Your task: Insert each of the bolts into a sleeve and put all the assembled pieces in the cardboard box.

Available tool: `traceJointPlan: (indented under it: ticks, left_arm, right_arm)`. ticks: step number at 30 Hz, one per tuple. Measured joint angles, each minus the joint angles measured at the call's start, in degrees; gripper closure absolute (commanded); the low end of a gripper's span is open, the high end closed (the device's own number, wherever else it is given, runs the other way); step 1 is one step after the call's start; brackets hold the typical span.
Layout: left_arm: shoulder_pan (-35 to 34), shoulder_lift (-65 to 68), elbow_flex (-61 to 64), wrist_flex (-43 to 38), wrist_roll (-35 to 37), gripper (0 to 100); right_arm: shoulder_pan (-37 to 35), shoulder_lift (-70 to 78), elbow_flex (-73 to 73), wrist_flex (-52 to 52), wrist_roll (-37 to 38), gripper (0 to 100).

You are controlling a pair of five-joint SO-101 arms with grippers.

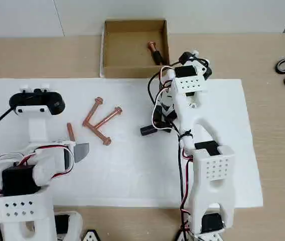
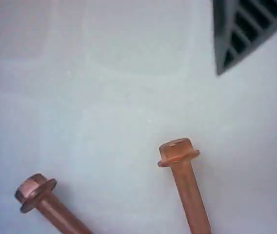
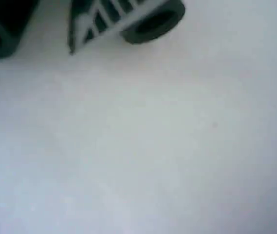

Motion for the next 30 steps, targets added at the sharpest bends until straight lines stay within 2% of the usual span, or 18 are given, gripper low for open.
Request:
traceJointPlan:
  ticks: [4, 17, 23, 30]
  left_arm:
    - [0.0, 0.0, 0.0, 0.0, 0.0, 70]
    - [0.0, 0.0, 0.0, 0.0, 0.0, 70]
    - [0.0, 0.0, 0.0, 0.0, 0.0, 70]
    - [0.0, 0.0, 0.0, 0.0, 0.0, 70]
  right_arm:
    - [-0.2, 0.0, 0.0, 0.0, 0.0, 99.7]
    - [1.4, 0.0, -0.2, 0.0, 1.1, 98.5]
    - [5.8, 0.1, -5.3, 4.9, 13.5, 98.5]
    - [6.7, -2.9, -8.6, 13.2, 28.7, 98.5]
